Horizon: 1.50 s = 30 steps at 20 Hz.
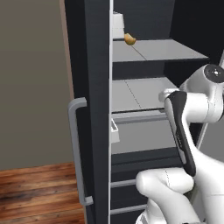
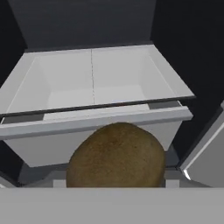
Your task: Pick the peach and kiwi from the fridge and place them on the plate next to the blender to make a fruit smoothie.
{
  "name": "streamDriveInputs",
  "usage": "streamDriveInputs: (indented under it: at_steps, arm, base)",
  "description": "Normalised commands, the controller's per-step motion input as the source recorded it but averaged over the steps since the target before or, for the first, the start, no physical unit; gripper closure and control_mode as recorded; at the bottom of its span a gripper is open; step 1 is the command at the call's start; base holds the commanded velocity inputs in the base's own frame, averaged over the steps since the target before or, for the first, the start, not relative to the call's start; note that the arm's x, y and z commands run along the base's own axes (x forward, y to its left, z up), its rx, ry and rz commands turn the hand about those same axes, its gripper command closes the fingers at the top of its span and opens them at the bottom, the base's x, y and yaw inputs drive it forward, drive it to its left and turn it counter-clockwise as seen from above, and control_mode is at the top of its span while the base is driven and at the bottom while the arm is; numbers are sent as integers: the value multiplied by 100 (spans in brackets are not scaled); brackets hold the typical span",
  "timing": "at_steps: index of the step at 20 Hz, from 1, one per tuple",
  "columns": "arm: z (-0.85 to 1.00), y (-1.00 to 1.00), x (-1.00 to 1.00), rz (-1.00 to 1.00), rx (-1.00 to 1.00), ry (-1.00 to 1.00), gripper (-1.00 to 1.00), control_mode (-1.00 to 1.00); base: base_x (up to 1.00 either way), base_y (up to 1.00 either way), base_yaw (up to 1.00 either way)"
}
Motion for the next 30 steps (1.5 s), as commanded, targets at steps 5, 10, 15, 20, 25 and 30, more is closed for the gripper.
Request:
streamDriveInputs:
  at_steps: [5,10,15,20,25,30]
  arm:
    - [-2,0,-57,0,0,1,100,100]
    - [0,0,0,0,0,0,100,100]
    - [0,0,0,0,0,0,100,100]
    - [0,0,0,0,0,0,100,100]
    - [0,0,0,0,0,0,100,100]
    - [0,0,0,0,0,0,100,100]
  base:
    - [-20,0,0]
    - [-100,2,12]
    - [-74,43,85]
    - [-26,43,100]
    - [-25,47,100]
    - [-24,46,100]
